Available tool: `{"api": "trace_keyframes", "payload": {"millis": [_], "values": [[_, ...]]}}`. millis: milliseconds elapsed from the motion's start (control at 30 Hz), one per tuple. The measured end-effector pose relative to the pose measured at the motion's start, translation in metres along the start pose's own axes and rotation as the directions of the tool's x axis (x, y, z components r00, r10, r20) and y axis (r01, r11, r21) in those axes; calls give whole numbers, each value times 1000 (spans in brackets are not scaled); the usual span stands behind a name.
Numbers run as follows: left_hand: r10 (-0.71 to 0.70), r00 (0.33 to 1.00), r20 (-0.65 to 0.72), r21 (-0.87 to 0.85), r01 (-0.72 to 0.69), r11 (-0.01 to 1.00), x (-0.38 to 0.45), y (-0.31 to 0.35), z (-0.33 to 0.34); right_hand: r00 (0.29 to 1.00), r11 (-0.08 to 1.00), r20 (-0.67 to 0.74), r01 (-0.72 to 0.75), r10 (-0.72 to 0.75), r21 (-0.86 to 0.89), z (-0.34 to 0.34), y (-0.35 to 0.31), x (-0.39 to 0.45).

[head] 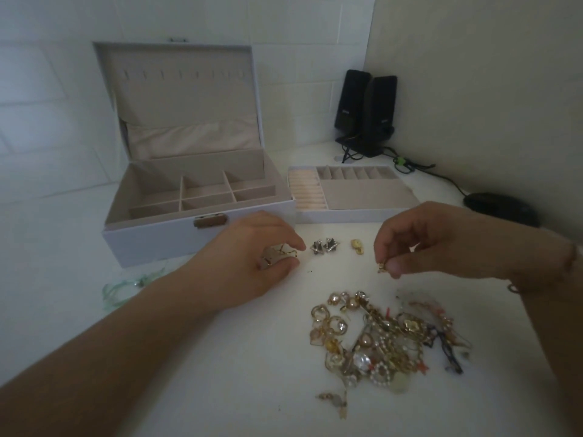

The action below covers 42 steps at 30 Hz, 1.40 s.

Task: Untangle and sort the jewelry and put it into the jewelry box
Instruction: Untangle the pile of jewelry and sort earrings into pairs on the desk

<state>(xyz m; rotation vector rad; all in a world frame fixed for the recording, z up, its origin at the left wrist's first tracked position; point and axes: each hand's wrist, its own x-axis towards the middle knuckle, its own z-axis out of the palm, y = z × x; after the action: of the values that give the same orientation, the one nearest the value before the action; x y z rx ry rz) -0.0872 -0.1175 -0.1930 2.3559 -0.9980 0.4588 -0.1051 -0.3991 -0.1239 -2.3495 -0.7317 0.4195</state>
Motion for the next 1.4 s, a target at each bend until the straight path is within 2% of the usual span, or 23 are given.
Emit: {"api": "trace_keyframes", "payload": {"millis": [67,167,300,533,633,700,767,833,1033,1133,1400], "values": [[2,1000,3,-3,-2,1000,0,1,0,993,999,-118,-33,32,1,3,8,7],[3,1000,-3,2,-3,1000,1,2,-1,918,983,-383,-151,102,-101,14,21,25],[5,1000,-12,1,-5,1000,1,3,-1,848,964,-512,-235,139,-128,27,31,38],[10,1000,-22,-2,-10,1000,1,4,-2,868,968,-479,-213,127,-130,27,32,40],[7,1000,-12,-8,-7,1000,1,5,-3,871,965,-487,-181,67,-192,22,27,33],[8,1000,-6,-15,-8,1000,0,6,-3,914,968,-405,-101,-1,-229,19,20,27],[28,1000,7,-12,-28,1000,0,9,-4,967,982,-250,-2,-47,-189,22,6,20],[74,997,28,17,-74,997,0,14,-5,984,980,-163,35,-68,-196,29,-5,18],[198,974,112,75,-207,975,1,29,-10,990,930,-136,-20,-32,-367,46,-16,20],[219,964,150,71,-231,970,0,30,-7,991,908,-118,0,-55,-418,53,-22,20],[218,968,124,37,-224,974,1,27,-5,997,916,-69,6,-37,-401,58,-27,21]]}}
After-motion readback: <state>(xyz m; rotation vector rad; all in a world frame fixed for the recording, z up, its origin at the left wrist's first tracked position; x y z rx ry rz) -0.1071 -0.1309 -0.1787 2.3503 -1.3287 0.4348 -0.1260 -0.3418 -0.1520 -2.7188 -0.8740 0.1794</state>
